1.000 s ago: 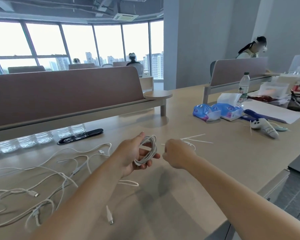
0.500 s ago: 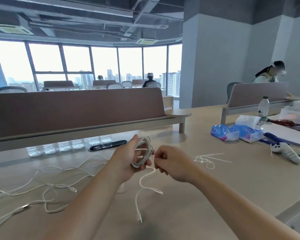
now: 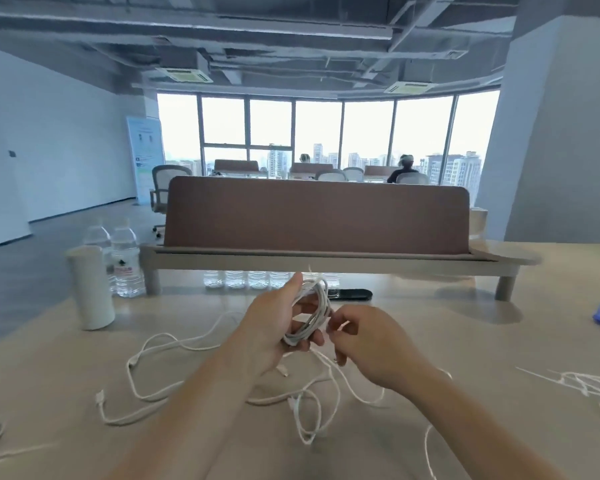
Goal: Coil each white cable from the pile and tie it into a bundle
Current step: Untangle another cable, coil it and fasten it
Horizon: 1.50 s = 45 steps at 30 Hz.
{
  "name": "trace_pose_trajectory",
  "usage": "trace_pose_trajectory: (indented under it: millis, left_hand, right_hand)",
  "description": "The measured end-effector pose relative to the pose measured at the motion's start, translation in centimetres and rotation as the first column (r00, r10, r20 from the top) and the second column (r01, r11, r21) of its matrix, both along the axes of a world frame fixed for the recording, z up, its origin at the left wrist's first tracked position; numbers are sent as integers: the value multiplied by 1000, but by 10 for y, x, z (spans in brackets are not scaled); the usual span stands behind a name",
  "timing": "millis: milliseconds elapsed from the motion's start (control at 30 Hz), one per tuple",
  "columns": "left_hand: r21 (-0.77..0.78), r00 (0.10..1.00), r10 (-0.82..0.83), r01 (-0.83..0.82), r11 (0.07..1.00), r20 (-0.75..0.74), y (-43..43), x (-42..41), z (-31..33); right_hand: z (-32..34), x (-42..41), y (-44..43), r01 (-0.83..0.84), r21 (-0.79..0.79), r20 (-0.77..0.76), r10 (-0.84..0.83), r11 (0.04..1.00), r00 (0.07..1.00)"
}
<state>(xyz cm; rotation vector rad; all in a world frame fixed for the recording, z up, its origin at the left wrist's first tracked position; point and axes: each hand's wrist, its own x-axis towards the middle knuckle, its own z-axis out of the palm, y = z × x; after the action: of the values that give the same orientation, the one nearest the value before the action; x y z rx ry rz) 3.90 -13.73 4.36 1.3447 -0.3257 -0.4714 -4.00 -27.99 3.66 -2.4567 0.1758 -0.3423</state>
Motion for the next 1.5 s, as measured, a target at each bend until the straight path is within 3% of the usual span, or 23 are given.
trace_pose_trajectory:
  millis: [367,600,733,867,1000,1100,1200,1500]
  left_hand:
    - [-15,991,137,-137,990,-5,55,64,-12]
    - [-15,990,139,-138,990,17,44,89,-7]
    - [-42,990,139,-140,989,-14,36,93,-9]
    - [-48,988,152,-154,987,-31,33,97,-10]
    - [-83,982,174,-180,980,-73,35,101,-9]
    - [-90,980,171,-180,980,-98,35,104,-8]
    - [-69,984,160,-166,984,-84,33,106,-7]
    - [-41,969,239,-242,969,-66,40,115,-7]
  right_hand:
    - [-6,94,47,-57,120,-19,59,991,998]
    - [2,117,44,-36,28,50,35,999,998]
    - [-3,124,38,78,-12,111,-77,997,991]
    - [-3,130,29,51,190,88,-69,980,994]
    - [-2,130,18,84,213,114,-110,973,987]
    - [4,126,11,104,319,138,-154,942,978]
    - [12,121,14,20,446,135,-90,895,987]
    - [19,113,24,-63,442,-14,77,895,997]
